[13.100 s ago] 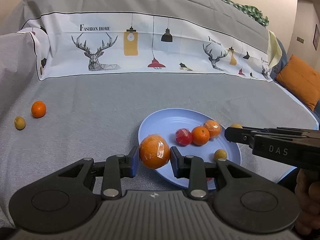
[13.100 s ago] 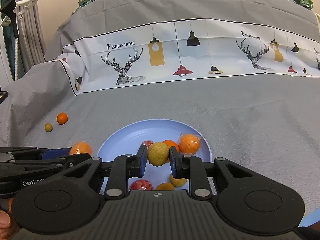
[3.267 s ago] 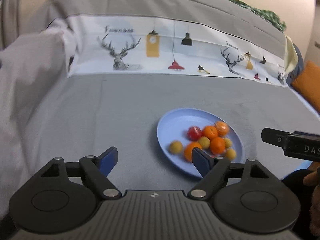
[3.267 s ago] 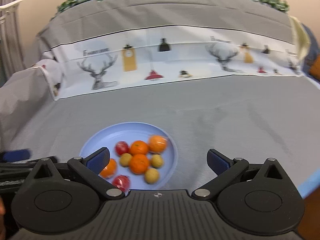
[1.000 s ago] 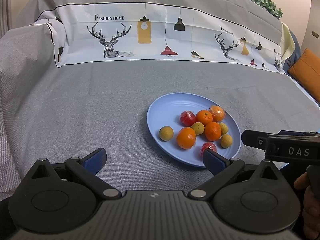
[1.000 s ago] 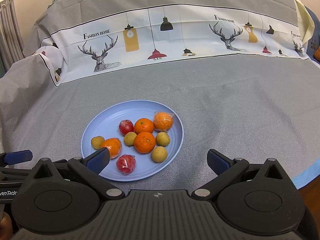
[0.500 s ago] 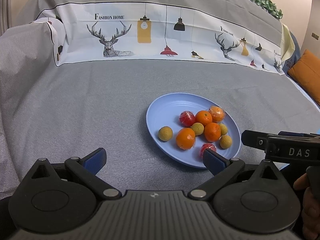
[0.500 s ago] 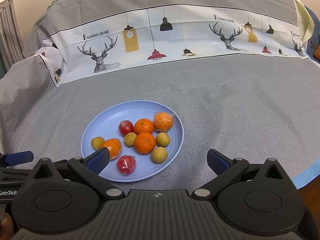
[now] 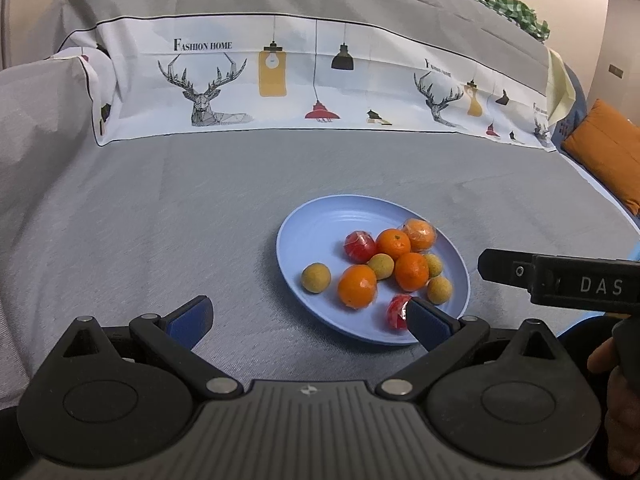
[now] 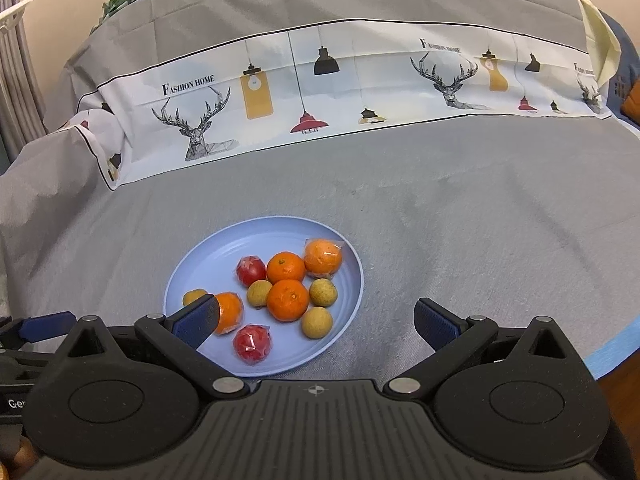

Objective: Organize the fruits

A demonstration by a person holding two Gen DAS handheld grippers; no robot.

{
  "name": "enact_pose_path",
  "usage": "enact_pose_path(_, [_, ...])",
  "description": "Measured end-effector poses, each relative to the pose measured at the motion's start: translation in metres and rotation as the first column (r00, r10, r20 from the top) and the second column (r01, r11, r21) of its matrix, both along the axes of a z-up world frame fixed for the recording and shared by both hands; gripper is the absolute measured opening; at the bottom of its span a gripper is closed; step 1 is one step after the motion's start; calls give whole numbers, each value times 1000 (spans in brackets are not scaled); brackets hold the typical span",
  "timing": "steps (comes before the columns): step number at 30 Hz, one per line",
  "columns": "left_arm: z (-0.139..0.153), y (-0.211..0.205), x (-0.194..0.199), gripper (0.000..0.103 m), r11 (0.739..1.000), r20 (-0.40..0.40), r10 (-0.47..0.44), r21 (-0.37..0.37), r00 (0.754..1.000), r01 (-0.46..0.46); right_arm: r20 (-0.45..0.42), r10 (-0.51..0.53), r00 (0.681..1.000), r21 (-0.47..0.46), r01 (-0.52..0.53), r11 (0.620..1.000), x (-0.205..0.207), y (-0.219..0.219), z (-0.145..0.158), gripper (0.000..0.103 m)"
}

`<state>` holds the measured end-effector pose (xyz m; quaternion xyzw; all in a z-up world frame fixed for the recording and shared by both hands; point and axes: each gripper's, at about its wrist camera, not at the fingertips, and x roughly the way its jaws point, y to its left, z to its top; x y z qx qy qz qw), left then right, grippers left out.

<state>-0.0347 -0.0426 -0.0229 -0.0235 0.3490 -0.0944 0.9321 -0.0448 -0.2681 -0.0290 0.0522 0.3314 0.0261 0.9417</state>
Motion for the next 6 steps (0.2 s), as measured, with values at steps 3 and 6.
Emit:
enact_pose_path(3, [-2,-2,2,102,1000,3,-12,-4,1000,12,-2,2,1000,-8,-2,1000,2,2,-1,102])
enact_pose_path(6, [-3,-3,4,102,1000,4,-20,-9,1000,20,-10,7,1000,-10,-7,1000,4,2,-3,102])
